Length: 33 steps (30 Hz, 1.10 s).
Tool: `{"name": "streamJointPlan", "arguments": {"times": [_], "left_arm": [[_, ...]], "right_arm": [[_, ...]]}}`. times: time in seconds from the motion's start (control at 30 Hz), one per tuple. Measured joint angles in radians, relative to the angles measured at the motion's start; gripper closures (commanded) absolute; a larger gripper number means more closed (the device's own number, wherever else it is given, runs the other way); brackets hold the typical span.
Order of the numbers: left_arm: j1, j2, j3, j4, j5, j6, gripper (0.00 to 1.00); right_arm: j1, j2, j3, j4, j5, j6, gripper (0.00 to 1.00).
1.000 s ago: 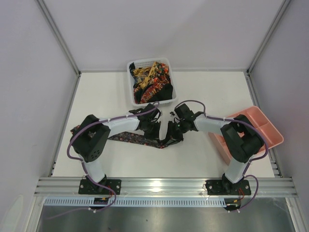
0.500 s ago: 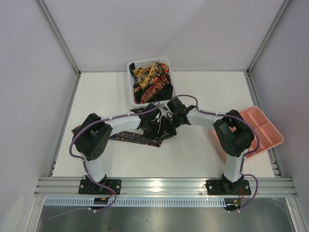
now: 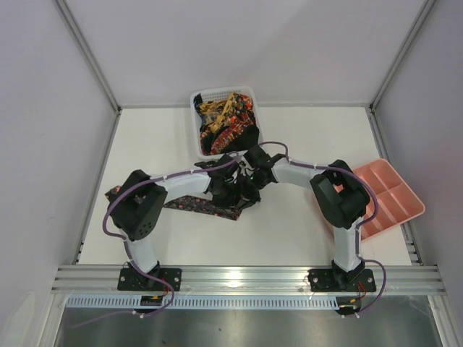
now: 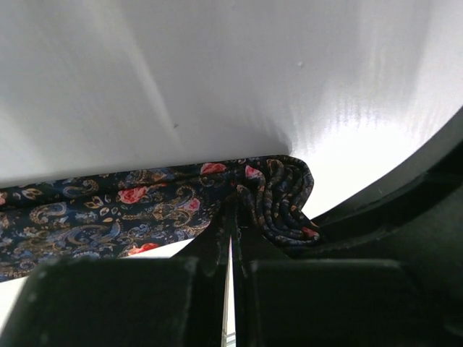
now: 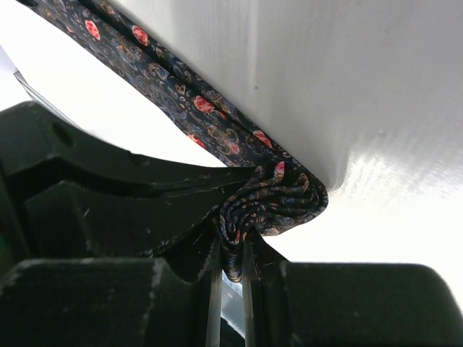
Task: Roll the ties
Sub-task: Roll the tie
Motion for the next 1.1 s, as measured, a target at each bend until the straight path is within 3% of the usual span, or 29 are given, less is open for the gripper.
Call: {"name": "streamJointPlan", "arguments": {"times": [0.23, 0.5, 0.7, 1.1], "left_arm": [[0.029, -0.058, -0.045, -0.004, -0.031, 0.020, 1.00], [0.138, -0.089, -0.047, 0.008, -0.035, 0.036, 1.00], [0.147, -0.063, -0.077, 0.058, -0.007, 0.039, 1.00], [0.149, -0.085, -0.120, 0.112, 0.018, 0.031, 0.99]], "right_arm": [[0.031, 0.029, 0.042, -0.013, 0.017, -0.008, 1.00], [0.042, 0.072, 0.085, -0.028, 0.036, -0.014, 1.00], [0.050, 0.118, 0.143, -0.058, 0.041, -0.015, 0.94], [0.062, 0.156, 0.190, -0.058, 0.010, -0.049, 0.60]]}}
